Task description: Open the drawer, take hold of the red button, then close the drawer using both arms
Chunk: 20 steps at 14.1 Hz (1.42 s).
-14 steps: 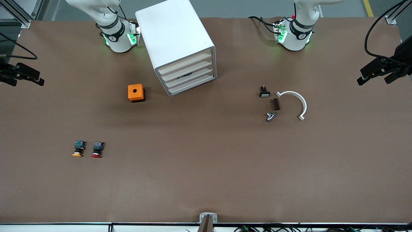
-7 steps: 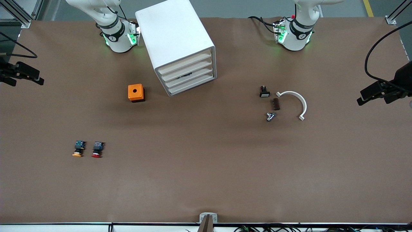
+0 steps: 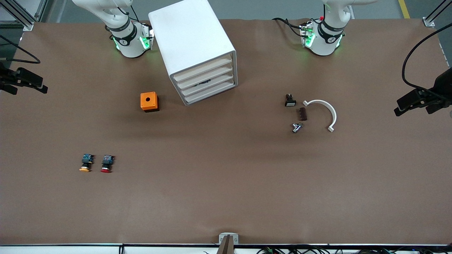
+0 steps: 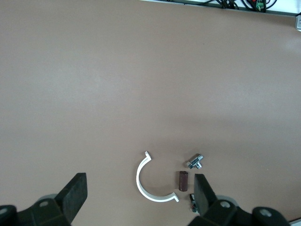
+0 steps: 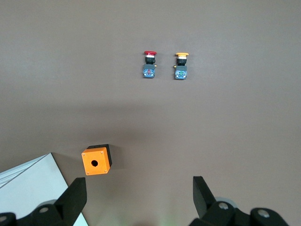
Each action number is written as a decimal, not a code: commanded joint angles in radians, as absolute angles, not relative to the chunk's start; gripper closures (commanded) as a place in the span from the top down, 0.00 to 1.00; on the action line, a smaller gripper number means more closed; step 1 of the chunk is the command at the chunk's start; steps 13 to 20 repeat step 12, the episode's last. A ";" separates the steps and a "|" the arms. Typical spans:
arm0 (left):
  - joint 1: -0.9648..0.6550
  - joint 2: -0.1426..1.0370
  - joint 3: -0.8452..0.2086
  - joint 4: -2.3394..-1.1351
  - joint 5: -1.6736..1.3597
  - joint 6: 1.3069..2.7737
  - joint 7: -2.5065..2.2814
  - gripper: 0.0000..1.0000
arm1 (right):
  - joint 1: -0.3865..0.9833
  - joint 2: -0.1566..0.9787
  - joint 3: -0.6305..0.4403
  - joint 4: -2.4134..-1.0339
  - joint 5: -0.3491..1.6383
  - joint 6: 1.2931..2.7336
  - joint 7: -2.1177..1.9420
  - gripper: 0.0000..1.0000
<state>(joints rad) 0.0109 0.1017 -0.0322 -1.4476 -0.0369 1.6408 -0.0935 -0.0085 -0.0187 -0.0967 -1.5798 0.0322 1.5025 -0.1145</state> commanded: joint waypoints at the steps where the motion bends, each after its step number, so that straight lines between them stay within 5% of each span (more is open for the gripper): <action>1: 0.011 0.095 -0.038 -1.440 -0.014 1.623 -0.089 1.00 | -0.015 -0.046 -0.091 -1.608 0.028 1.516 -0.130 1.00; 20: 0.011 0.097 -0.038 -1.436 -0.026 1.624 -0.089 1.00 | -0.005 -0.048 -0.084 -1.606 0.028 1.526 -0.130 1.00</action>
